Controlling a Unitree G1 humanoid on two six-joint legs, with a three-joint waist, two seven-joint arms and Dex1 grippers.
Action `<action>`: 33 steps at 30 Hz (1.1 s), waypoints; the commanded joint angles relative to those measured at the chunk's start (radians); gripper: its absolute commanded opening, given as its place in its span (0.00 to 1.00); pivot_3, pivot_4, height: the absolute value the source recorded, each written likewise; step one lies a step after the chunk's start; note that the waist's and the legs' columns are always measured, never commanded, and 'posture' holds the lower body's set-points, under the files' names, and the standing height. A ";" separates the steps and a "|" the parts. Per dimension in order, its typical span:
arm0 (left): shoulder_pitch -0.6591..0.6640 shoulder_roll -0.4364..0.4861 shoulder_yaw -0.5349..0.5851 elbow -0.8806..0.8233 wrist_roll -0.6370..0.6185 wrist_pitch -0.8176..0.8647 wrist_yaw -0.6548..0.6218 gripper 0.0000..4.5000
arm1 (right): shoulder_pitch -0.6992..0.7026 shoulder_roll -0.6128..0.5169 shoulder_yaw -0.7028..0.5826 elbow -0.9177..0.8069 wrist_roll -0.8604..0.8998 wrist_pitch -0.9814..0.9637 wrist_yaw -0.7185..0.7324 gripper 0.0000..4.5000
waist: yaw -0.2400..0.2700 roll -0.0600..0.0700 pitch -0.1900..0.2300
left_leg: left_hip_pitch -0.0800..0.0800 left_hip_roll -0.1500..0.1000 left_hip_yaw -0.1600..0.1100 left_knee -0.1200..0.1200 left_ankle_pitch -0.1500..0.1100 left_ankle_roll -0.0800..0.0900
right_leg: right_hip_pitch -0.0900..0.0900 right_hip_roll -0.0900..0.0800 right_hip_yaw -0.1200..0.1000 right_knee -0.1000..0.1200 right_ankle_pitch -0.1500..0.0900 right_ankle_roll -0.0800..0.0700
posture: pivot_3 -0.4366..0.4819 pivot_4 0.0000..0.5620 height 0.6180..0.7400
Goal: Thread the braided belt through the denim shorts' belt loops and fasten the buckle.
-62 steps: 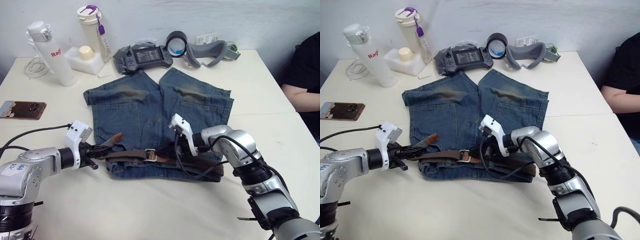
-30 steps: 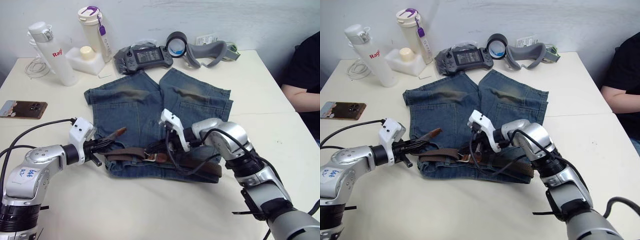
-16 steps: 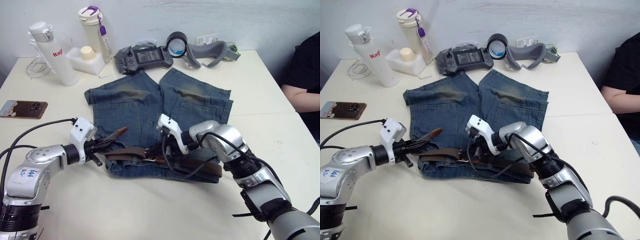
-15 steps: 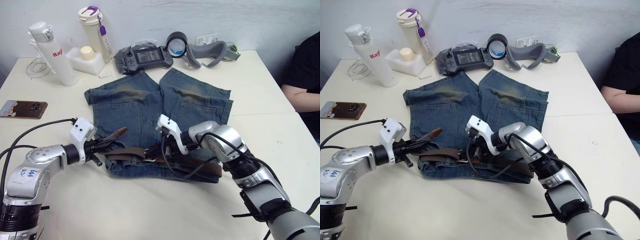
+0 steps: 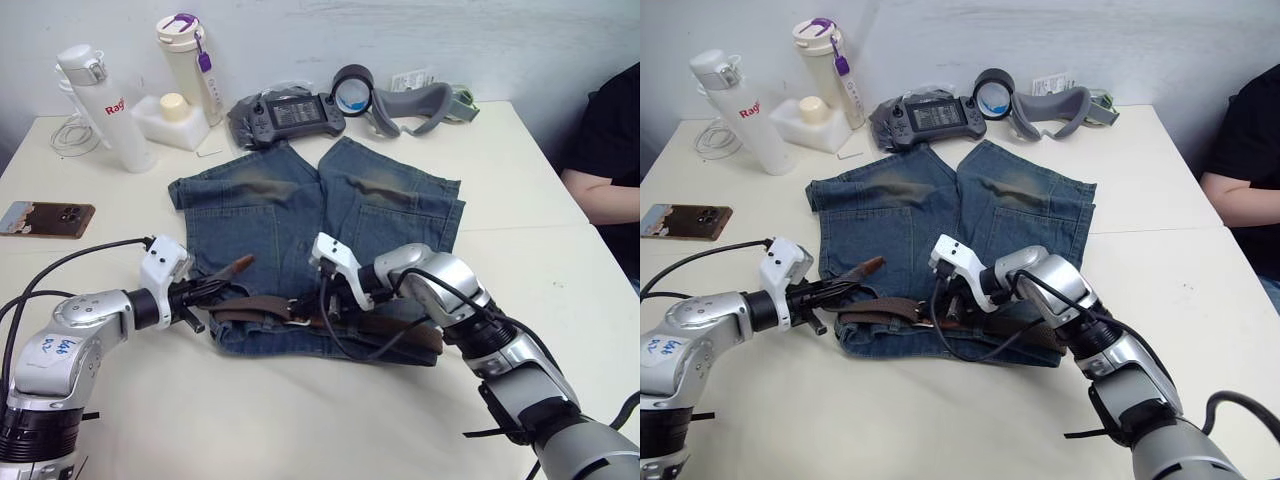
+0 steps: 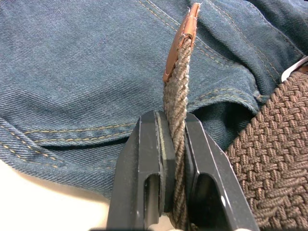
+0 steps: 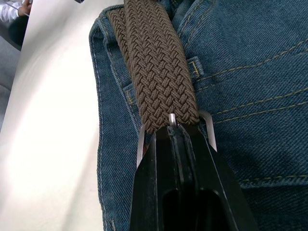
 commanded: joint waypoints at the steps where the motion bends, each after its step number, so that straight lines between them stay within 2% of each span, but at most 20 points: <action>1: -0.003 -0.007 -0.008 -0.007 -0.002 -0.019 -0.011 0.00 | -0.013 0.021 0.107 0.027 -0.055 -0.001 0.003 0.01 | -0.002 0.000 0.000 | 0.001 0.000 0.000 0.000 0.000 0.000 | 0.000 0.000 0.000 0.001 0.000 0.000 | 0.48 0.27 1.00; 7: -0.022 -0.009 -0.020 0.006 -0.003 -0.025 -0.015 0.00 | -0.051 -0.015 0.271 0.048 -0.157 -0.022 0.053 0.01 | -0.006 -0.002 -0.006 | 0.002 0.001 0.001 0.000 0.000 0.000 | 0.000 0.000 0.000 0.002 0.000 0.000 | 0.48 0.27 1.00; 12: -0.058 -0.016 -0.016 0.012 -0.031 -0.006 -0.026 0.00 | -0.102 0.011 0.355 0.162 -0.260 -0.067 0.059 0.01 | -0.007 -0.003 -0.015 | 0.005 0.001 0.001 0.000 -0.001 0.000 | 0.002 0.000 0.000 0.003 0.000 0.000 | 0.48 0.27 1.00; 14: -0.079 -0.029 -0.003 0.007 -0.061 0.019 -0.027 0.00 | -0.117 0.034 0.383 0.218 -0.298 -0.094 0.061 0.01 | -0.008 -0.005 -0.016 | 0.009 0.001 0.001 0.000 -0.001 -0.001 | 0.005 0.000 0.000 0.003 0.000 0.000 | 0.48 0.27 1.00; 17: -0.113 -0.049 0.023 0.000 -0.112 0.067 -0.021 0.00 | -0.123 0.056 0.427 0.282 -0.354 -0.135 0.070 0.01 | -0.018 -0.005 -0.023 | 0.023 0.001 0.001 -0.007 -0.002 -0.003 | 0.018 0.000 0.000 -0.001 0.000 -0.001 | 0.48 0.27 1.00; 20: -0.150 -0.057 0.037 -0.007 -0.171 0.132 -0.021 0.00 | -0.112 0.073 0.458 0.318 -0.395 -0.158 0.087 0.01 | -0.026 -0.001 -0.037 | 0.034 0.002 0.002 -0.012 -0.005 -0.007 | 0.023 0.000 0.000 -0.001 -0.001 -0.001 | 0.48 0.27 1.00; 26: -0.307 -0.112 0.122 0.096 -0.364 0.319 0.002 0.00 | -0.067 0.087 0.512 0.351 -0.473 -0.227 0.110 0.01 | -0.025 0.006 -0.055 | 0.039 0.002 0.000 -0.012 -0.007 -0.009 | 0.026 0.000 0.000 -0.001 -0.002 -0.003 | 0.48 0.27 1.00; 30: -0.466 -0.102 0.129 0.233 -0.415 0.386 -0.018 0.00 | -0.041 0.082 0.540 0.364 -0.539 -0.283 0.115 0.01 | -0.025 0.008 -0.058 | 0.051 0.002 0.000 -0.015 -0.013 -0.015 | 0.038 0.000 0.000 -0.007 -0.002 -0.003 | 0.48 0.27 1.00; 33: -0.587 -0.110 0.107 0.366 -0.417 0.416 -0.043 0.00 | -0.024 0.079 0.564 0.378 -0.584 -0.326 0.123 0.01 | -0.026 0.006 -0.061 | 0.052 0.002 0.000 -0.016 -0.014 -0.015 | 0.039 0.001 0.000 -0.008 -0.003 -0.003 | 0.48 0.27 1.00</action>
